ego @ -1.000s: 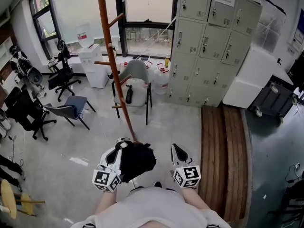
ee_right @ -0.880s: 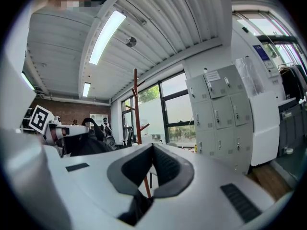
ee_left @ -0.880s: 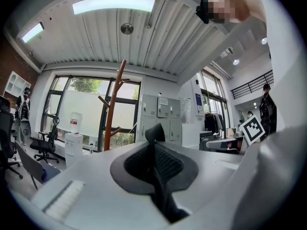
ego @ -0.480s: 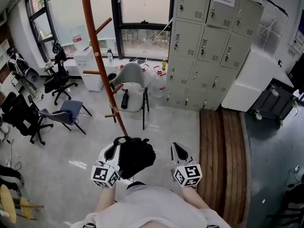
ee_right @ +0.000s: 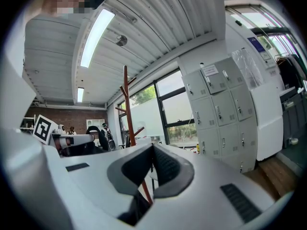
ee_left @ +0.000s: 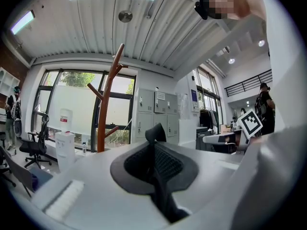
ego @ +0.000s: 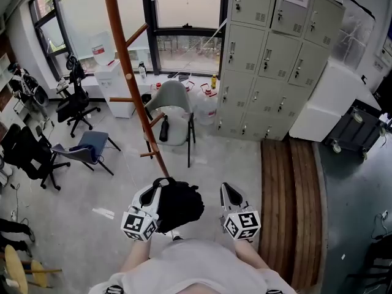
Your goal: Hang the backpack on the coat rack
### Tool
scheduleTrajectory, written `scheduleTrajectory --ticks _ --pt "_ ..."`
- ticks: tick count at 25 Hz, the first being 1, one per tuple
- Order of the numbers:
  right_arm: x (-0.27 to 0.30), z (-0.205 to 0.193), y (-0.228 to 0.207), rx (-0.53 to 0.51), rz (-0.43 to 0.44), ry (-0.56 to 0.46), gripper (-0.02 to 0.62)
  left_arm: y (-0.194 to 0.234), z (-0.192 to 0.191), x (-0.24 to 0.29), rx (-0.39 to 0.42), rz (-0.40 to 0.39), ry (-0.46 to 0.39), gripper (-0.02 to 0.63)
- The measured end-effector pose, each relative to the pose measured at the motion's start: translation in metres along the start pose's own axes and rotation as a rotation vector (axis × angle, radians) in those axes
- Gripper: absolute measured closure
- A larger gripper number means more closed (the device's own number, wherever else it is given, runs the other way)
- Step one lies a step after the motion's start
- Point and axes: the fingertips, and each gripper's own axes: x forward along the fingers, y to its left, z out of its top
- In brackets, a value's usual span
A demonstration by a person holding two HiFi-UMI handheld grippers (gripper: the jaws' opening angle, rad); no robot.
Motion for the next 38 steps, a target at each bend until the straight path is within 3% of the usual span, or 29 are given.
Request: scheduleTrajectory --ticks 24,38 --pt "0.036 -0.004 0.008 -0.015 -0.048 0.027 0.588 0.067 -0.024 0.050 -0.017 -0.034 0.038 0.594" --pt "0.039 -0.005 -0.005 0.003 -0.102 0.033 0.588 0.105 -0.050 0.100 -0.072 -0.046 0.116 0.594"
